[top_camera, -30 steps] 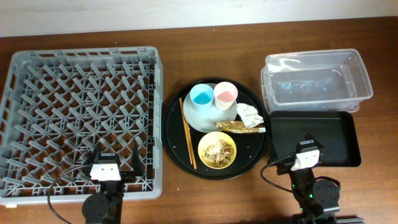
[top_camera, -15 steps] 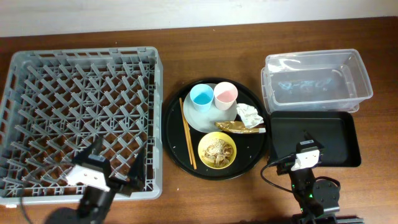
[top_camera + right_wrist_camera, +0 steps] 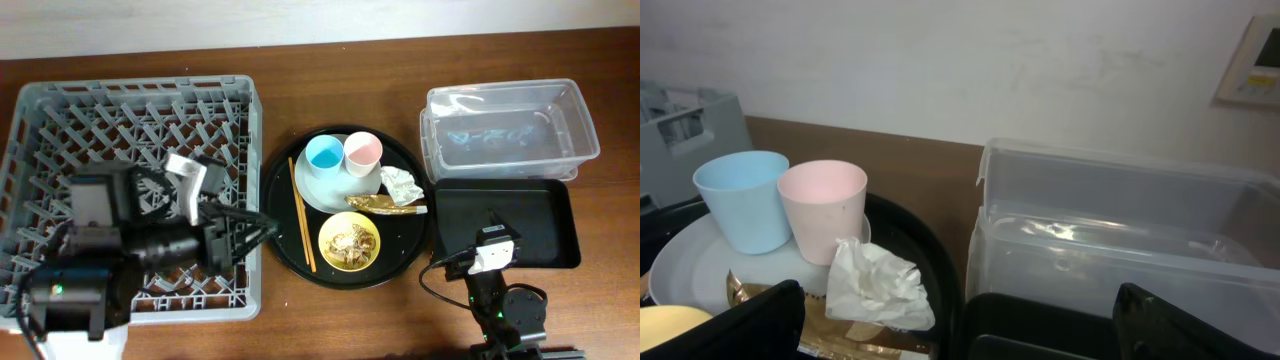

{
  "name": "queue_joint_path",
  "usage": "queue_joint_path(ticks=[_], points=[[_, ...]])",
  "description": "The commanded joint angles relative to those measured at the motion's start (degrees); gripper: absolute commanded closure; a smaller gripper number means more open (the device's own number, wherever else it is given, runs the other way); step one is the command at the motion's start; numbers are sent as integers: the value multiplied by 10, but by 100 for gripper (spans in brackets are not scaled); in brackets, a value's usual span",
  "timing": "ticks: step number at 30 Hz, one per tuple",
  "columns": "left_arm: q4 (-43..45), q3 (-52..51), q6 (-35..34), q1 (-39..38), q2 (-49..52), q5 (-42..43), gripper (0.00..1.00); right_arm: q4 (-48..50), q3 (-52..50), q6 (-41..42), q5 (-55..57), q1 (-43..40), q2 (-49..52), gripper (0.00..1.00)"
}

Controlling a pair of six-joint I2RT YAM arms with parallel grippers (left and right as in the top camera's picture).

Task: Sort waste into correct bins and load items into the dishwasher rack
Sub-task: 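Reach the left gripper to the wooden chopsticks on the black tray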

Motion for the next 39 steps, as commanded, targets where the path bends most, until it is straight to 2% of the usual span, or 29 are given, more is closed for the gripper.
queue_joint_path(ticks=[1,2,4,7,8,9,10,11,12,14,18,24,26,27,39], points=[[-36,1,-57,-40,19,-209,93,-3,-3,5,5,-3,-3,1],[-36,1,-110,-60,20,-285,98,-3,-3,5,5,-3,-3,1],[-29,1,-152,-93,20,-354,100,-3,-3,5,5,-3,-3,1],[15,1,-164,-138,20,-354,99,-3,-3,5,5,-3,-3,1],[35,1,-165,-154,23,-354,92,-3,-3,5,5,-3,-3,1],[50,1,-171,-170,32,-354,78,-3,-3,5,5,-3,-3,1],[56,1,-173,-181,43,-362,73,-3,-3,5,5,-3,-3,1],[54,1,-192,-197,62,-403,58,-3,-3,5,5,-3,-3,1],[46,1,-230,-213,81,-459,58,-3,-3,5,5,-3,-3,1],[45,1,-289,-249,128,-530,58,-3,-3,5,5,-3,-3,1],[108,1,-299,-323,243,-586,58,-3,-3,5,5,-3,-3,1],[162,1,-314,-335,396,-633,60,-3,-3,5,5,-3,-3,1],[167,1,-315,-335,411,-659,81,-3,-3,5,5,-3,-3,1],[171,1,-315,-335,416,-659,88,-3,-3,5,5,-3,-3,1],[174,1,-342,-330,497,-690,87,-3,-3,5,5,-3,-3,1]])
